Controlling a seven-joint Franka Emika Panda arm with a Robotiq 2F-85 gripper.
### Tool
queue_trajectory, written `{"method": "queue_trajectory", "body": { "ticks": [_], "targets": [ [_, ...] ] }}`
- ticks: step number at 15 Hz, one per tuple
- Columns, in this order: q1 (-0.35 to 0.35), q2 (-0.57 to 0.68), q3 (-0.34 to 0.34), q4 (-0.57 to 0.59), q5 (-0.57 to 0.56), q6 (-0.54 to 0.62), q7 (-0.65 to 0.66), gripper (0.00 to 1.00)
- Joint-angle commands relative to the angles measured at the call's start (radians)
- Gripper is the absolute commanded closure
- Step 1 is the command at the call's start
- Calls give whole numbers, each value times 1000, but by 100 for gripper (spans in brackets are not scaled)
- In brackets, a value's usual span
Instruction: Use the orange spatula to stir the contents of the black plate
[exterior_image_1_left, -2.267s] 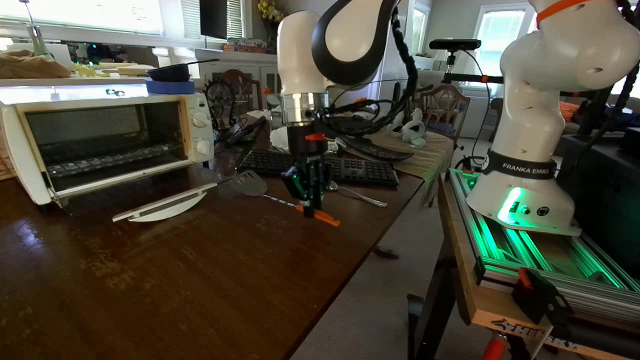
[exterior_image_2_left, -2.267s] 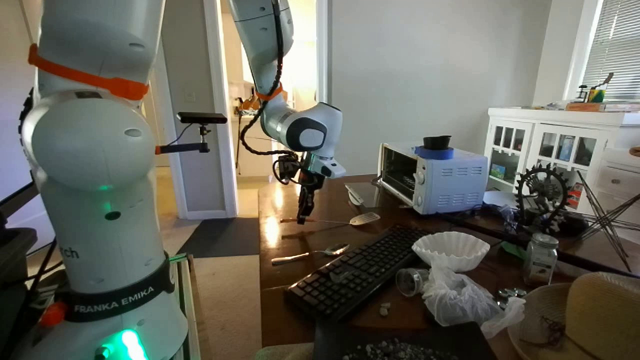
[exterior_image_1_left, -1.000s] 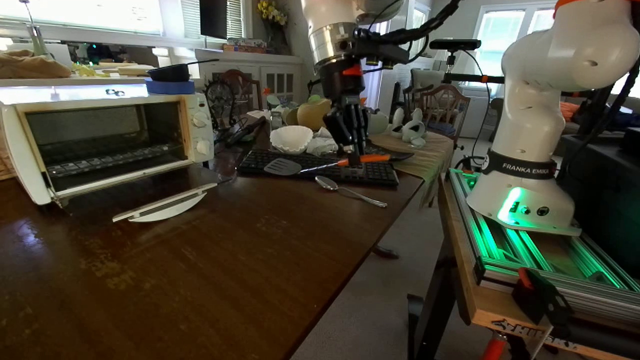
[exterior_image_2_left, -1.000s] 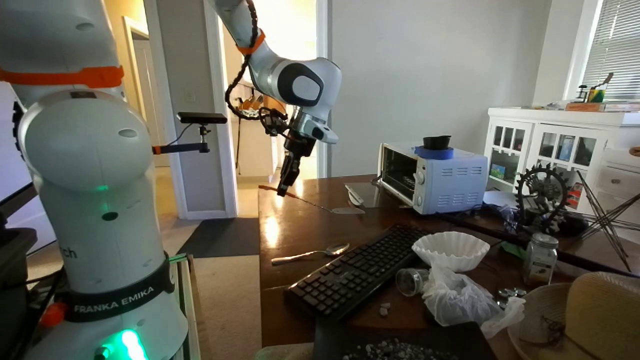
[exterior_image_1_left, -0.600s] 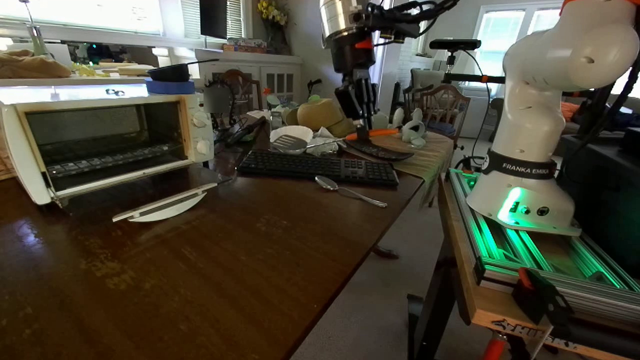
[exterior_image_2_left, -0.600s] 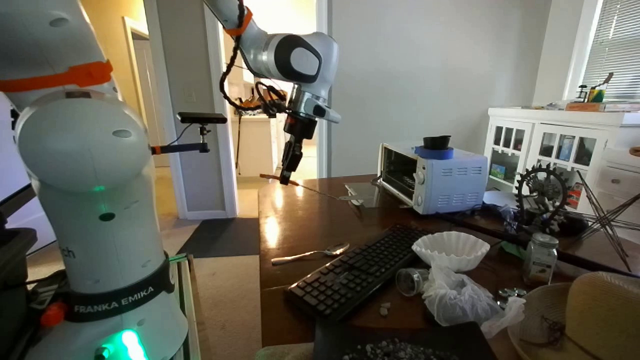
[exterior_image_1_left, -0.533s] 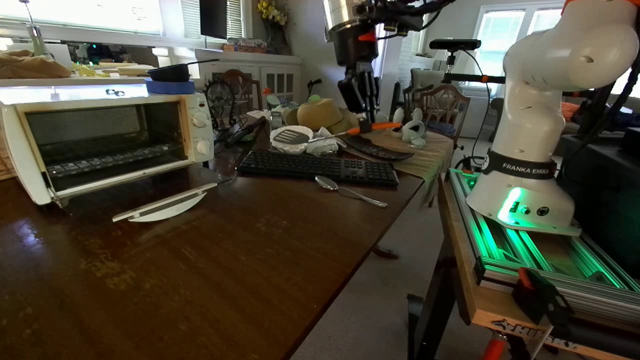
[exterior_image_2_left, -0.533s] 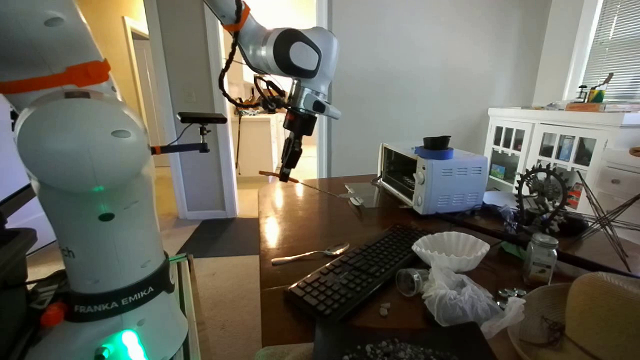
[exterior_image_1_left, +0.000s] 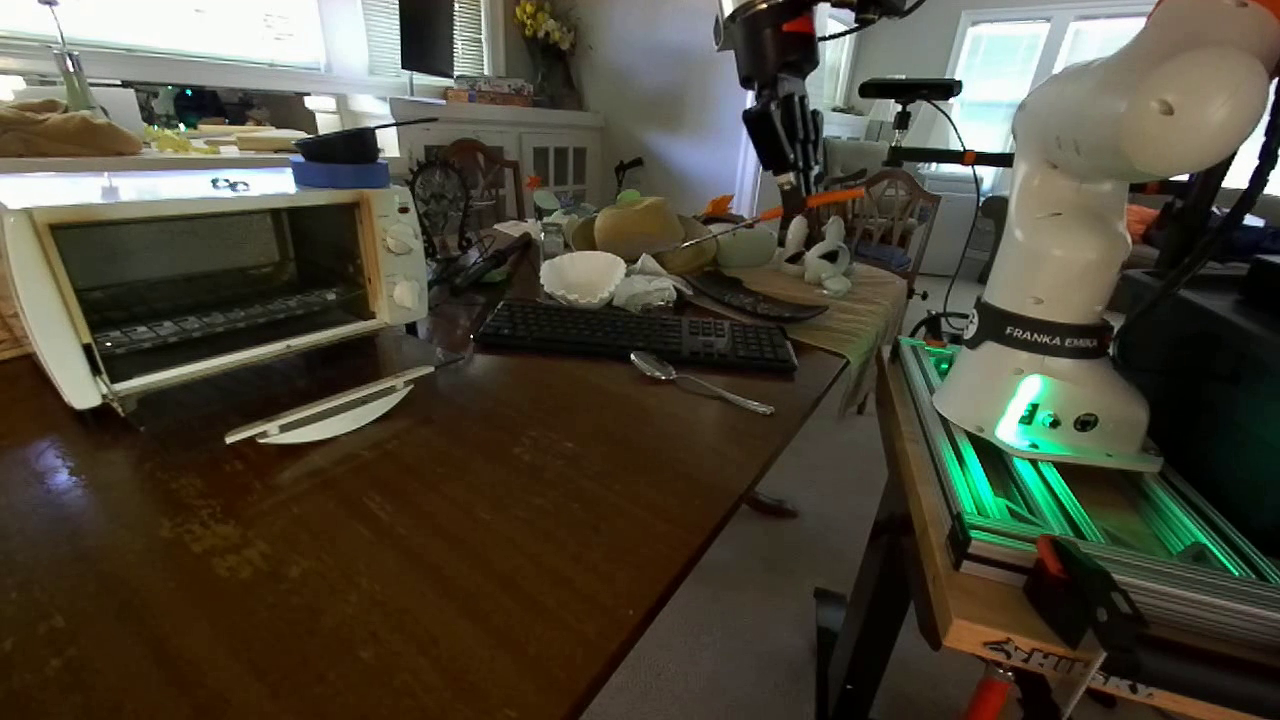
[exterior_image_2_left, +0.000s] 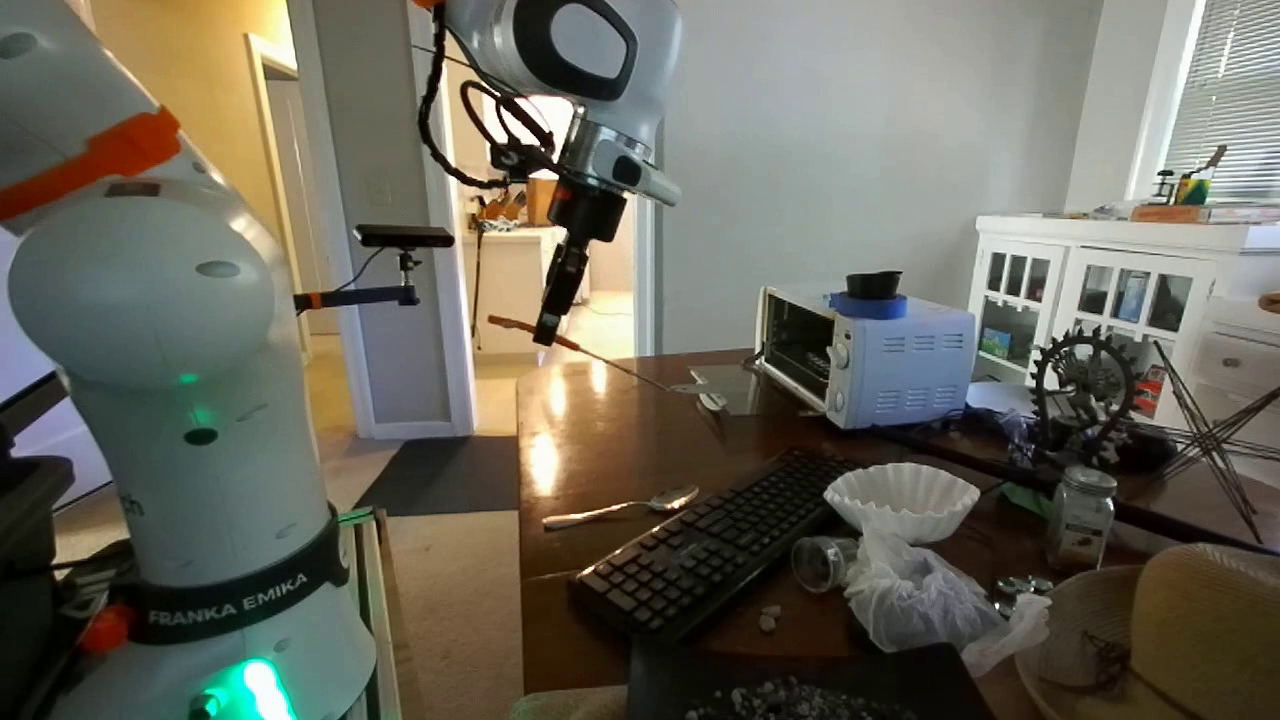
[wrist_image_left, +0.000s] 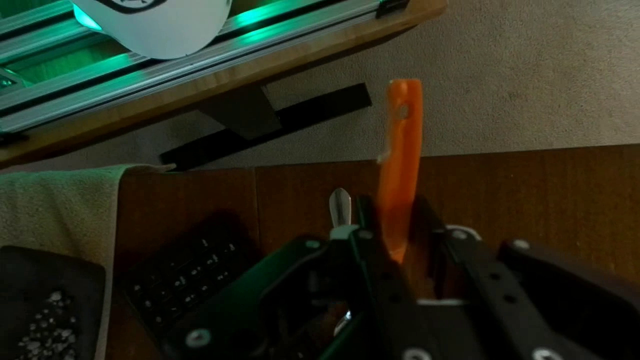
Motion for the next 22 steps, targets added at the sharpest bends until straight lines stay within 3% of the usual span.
{"method": "queue_trajectory", "body": {
  "ticks": [1, 4, 5, 11, 17, 22],
  "targets": [
    [-69, -158, -61, -104, -26, -63, -82, 95],
    [-142, -224, -125, -142, -82, -120, -161, 95],
    [-172, -202, -147, -96, -110, -153, -181, 95],
    [-289, -229, -301, -98, -214, -213, -389, 95],
    [-312, -148, -456, -104, -249, -212, -668, 95],
    [-336, -89, -507, -108, -246, -245, -762, 95]
  ]
}}
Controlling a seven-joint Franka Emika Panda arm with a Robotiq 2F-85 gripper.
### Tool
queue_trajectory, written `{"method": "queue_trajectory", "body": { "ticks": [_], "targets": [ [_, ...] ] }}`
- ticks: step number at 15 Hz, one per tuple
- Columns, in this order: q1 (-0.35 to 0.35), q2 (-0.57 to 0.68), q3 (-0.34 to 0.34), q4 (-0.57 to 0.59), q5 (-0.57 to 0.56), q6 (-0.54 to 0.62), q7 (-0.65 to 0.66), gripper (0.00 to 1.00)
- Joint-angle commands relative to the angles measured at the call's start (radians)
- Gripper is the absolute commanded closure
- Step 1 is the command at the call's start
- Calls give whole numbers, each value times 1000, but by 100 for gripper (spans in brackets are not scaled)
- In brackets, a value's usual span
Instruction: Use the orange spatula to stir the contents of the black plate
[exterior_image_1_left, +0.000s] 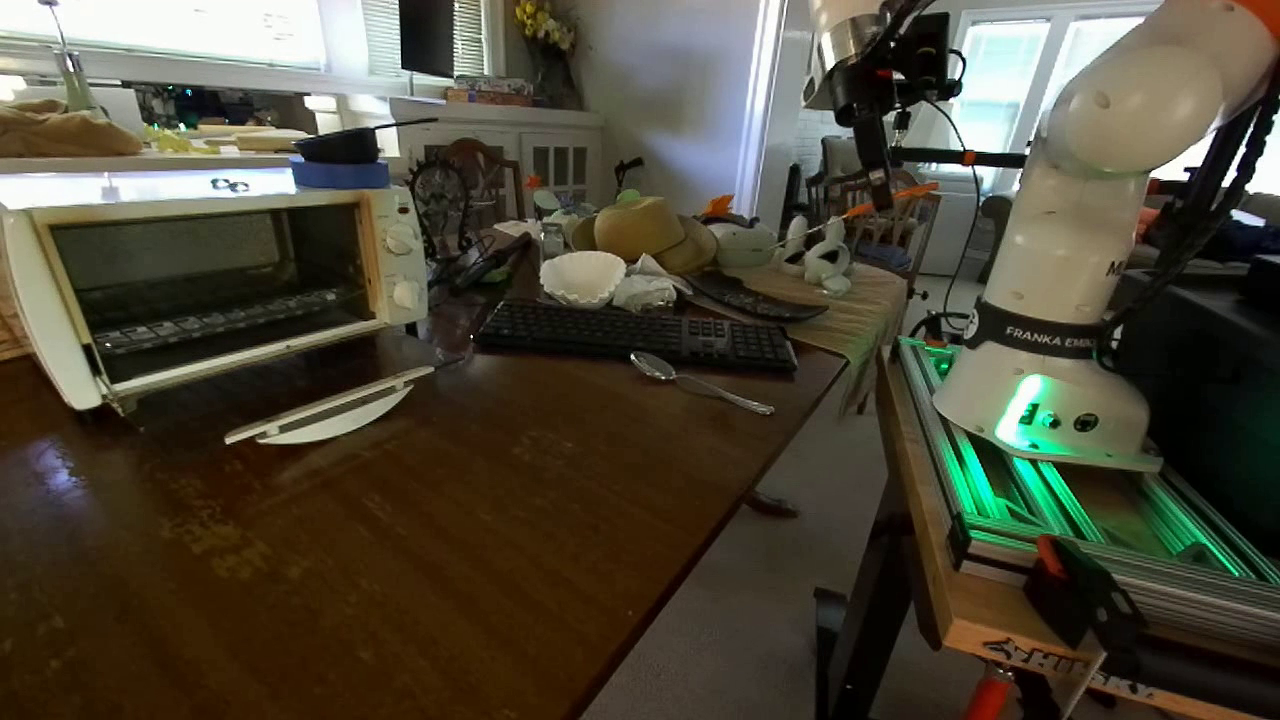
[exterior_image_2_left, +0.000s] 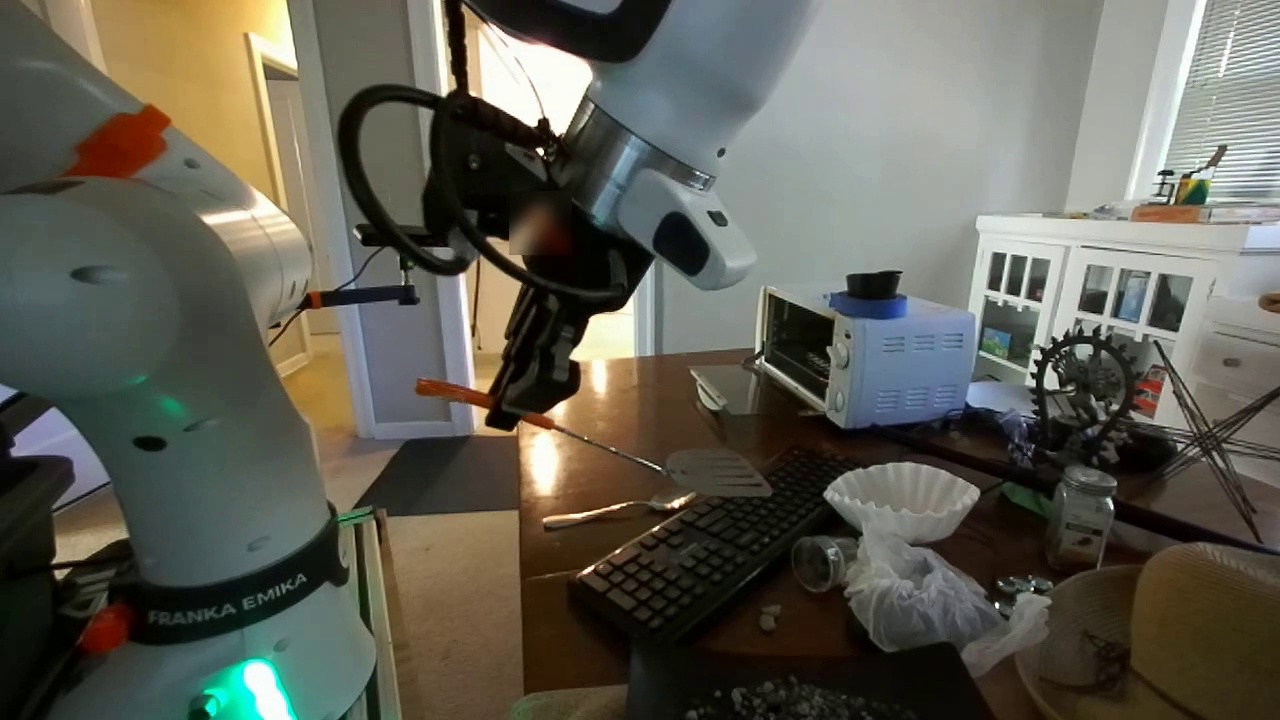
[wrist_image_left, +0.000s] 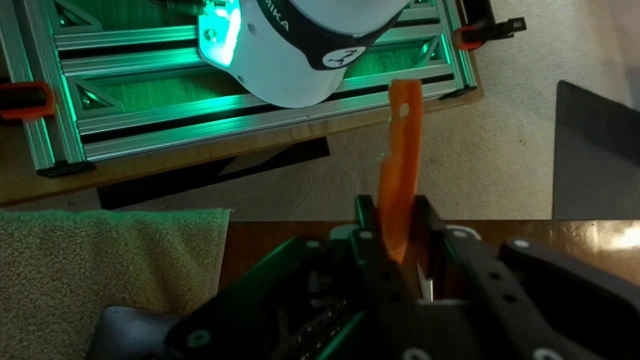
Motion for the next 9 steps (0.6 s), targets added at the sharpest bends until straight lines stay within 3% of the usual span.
{"method": "queue_trajectory", "body": {
  "ticks": [1, 9],
  "targets": [
    [-26, 49, -30, 2, -13, -45, -72, 95],
    [-116, 153, -95, 1, -37, -28, -115, 95]
  ]
}}
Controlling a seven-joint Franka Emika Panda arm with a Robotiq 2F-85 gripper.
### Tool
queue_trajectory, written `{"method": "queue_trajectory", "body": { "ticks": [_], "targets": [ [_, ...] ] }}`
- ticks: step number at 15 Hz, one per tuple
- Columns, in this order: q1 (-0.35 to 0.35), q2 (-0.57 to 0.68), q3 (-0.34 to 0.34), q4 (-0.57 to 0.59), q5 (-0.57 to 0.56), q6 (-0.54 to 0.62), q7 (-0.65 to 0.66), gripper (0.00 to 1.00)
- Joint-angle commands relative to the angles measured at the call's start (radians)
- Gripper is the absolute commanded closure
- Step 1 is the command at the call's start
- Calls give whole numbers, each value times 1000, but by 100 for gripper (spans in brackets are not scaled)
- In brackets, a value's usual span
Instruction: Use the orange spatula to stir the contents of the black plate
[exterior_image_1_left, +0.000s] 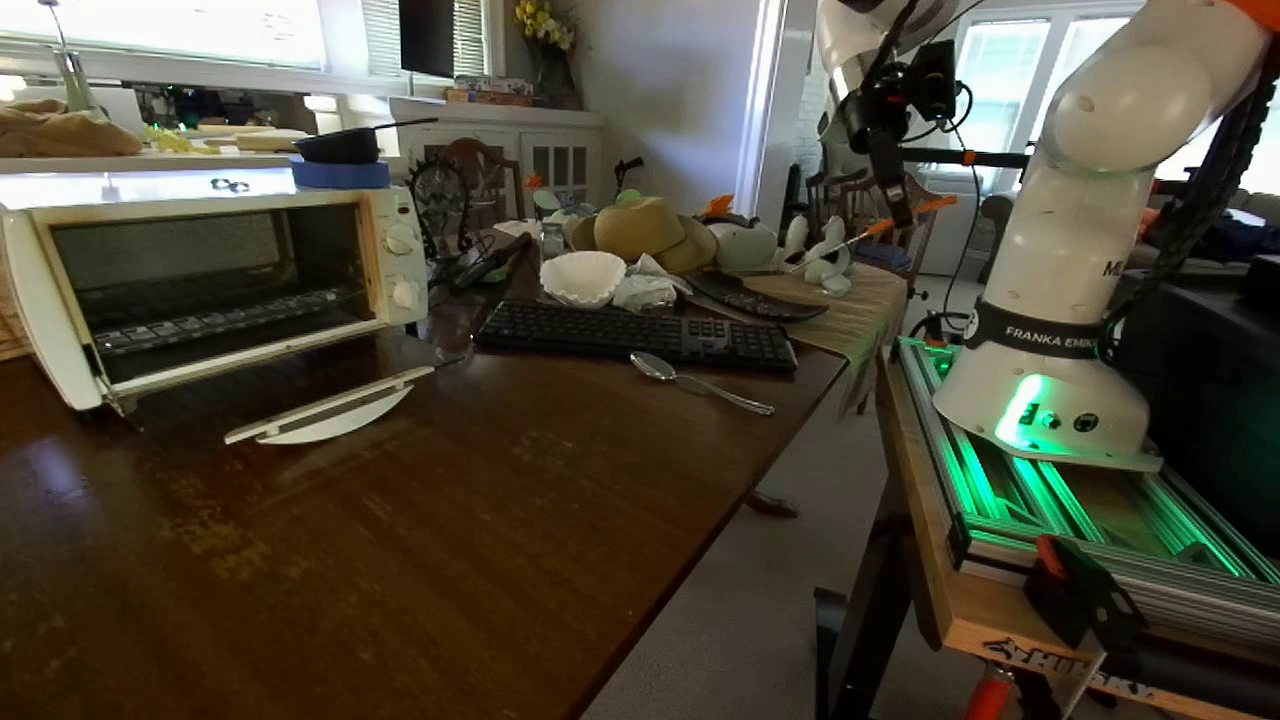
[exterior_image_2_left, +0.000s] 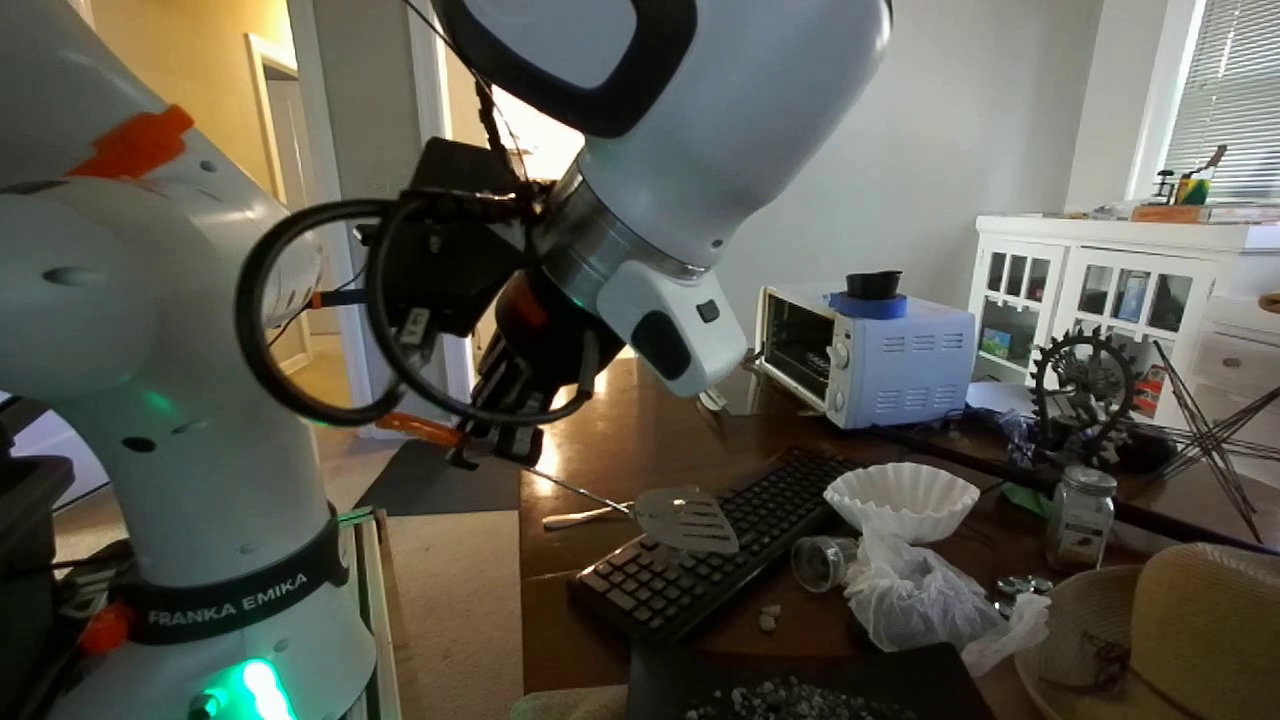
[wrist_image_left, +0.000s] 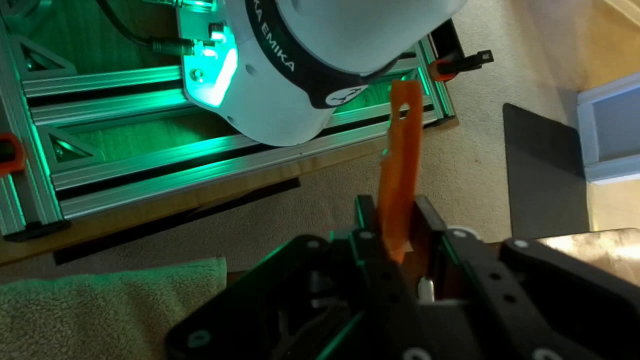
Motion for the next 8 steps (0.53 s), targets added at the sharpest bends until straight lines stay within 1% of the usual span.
{"method": "queue_trajectory", "body": {
  "ticks": [1, 3, 5, 6, 8],
  "targets": [
    [-60, 60, -8, 1, -51, 3, 4, 95],
    [-79, 78, -1, 1, -76, 4, 16, 95],
    [-70, 80, 21, 1, -81, 11, 21, 95],
    [-77, 68, 5, 1, -59, 1, 5, 78],
    [-74, 74, 16, 2, -61, 1, 11, 78]
  ]
}}
